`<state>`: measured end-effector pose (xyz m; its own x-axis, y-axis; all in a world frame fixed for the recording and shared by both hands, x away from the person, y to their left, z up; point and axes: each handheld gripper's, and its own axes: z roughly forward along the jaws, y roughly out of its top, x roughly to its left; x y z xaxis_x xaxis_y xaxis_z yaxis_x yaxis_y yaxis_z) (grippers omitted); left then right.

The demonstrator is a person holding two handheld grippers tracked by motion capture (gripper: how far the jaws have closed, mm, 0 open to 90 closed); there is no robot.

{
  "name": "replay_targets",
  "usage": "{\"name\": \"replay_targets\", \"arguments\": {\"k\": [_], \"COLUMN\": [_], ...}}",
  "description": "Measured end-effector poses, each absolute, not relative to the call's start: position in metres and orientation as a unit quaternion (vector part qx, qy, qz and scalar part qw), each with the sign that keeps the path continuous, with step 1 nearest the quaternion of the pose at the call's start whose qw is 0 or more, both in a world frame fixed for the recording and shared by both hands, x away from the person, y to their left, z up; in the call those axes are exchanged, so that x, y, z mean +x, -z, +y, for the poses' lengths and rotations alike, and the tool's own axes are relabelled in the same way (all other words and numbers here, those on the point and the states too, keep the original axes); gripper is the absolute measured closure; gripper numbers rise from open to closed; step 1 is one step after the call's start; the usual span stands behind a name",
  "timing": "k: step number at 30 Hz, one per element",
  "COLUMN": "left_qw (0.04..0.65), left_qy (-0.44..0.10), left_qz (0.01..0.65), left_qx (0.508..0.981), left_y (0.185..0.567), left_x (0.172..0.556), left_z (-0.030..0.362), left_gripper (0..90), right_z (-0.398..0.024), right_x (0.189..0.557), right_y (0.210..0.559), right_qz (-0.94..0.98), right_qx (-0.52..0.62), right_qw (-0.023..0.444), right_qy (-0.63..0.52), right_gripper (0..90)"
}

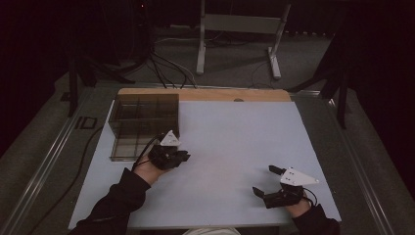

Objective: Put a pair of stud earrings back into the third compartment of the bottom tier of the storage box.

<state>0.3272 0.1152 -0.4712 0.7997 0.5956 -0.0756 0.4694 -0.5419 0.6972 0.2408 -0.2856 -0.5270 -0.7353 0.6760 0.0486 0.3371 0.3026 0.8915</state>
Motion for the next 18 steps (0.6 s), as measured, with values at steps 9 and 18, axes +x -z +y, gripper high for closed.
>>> {"name": "replay_targets", "arguments": {"k": [9, 18], "left_qw": [0.373, 0.376], "left_qy": [-0.089, -0.095], "left_qz": [0.307, 0.312], "left_qx": [0.871, 0.867], "left_y": [0.466, 0.461], "left_x": [0.33, 0.333], "left_z": [0.119, 0.125], "left_gripper": [81.1, 81.1], "right_z": [-0.286, -0.286], "right_x": [0.24, 0.241], "right_y": [0.527, 0.527], "right_qz": [0.789, 0.788], "right_qx": [0.322, 0.321], "right_qw": [0.171, 0.172], "right_qy": [-0.495, -0.496], "right_gripper": [0.1, 0.1]}}
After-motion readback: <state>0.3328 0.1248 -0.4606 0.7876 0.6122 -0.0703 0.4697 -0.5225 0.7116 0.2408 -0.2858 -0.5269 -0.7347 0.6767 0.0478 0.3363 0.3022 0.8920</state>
